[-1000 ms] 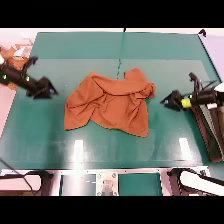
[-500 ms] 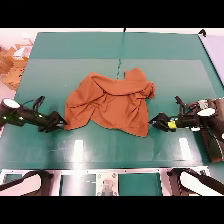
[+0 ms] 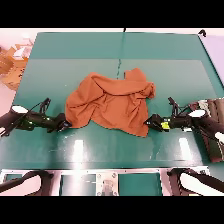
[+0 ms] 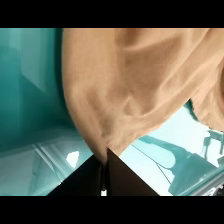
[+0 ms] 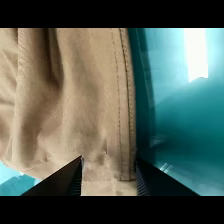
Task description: Fold the shirts.
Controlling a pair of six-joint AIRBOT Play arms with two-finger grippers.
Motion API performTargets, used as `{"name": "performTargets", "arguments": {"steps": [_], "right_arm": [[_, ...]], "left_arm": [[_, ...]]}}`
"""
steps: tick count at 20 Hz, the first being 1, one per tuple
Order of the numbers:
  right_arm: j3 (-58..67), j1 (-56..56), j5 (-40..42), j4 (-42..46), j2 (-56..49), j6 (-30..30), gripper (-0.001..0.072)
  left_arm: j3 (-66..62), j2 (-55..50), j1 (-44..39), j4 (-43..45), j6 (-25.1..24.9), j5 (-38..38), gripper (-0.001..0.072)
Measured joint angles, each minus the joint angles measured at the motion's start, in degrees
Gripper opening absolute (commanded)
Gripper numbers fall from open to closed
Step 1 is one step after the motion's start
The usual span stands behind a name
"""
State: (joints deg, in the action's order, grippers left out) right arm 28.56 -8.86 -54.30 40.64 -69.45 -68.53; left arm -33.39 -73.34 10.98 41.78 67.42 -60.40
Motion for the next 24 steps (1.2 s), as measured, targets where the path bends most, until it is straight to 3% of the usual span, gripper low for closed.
{"name": "performTargets", "arguments": {"steps": [1,6,9,18,24], "right_arm": [[-0.11,0.09,0.74,-0.44,-0.44,0.24,0.0020],[3.54,0.61,-1.40,-9.18,-0.55,6.19,0.0019],[14.43,-1.18,-6.29,-12.41,3.89,6.40,0.0019],[70.99,-17.94,-12.20,-12.72,19.67,-4.09,0.0019],[86.84,-24.74,-12.26,-10.45,22.71,-9.25,0.0019]], "left_arm": [[-0.17,0.02,-0.26,-0.02,-0.26,0.44,0.0020],[-6.99,1.25,-0.90,-0.13,-0.72,-2.32,0.0020],[-18.84,4.74,-0.94,-0.09,0.24,-8.15,0.0020],[-81.64,16.68,-0.98,0.61,3.76,-14.69,0.0020],[-94.23,21.14,-0.98,8.87,5.40,-12.41,0.0021]]}}
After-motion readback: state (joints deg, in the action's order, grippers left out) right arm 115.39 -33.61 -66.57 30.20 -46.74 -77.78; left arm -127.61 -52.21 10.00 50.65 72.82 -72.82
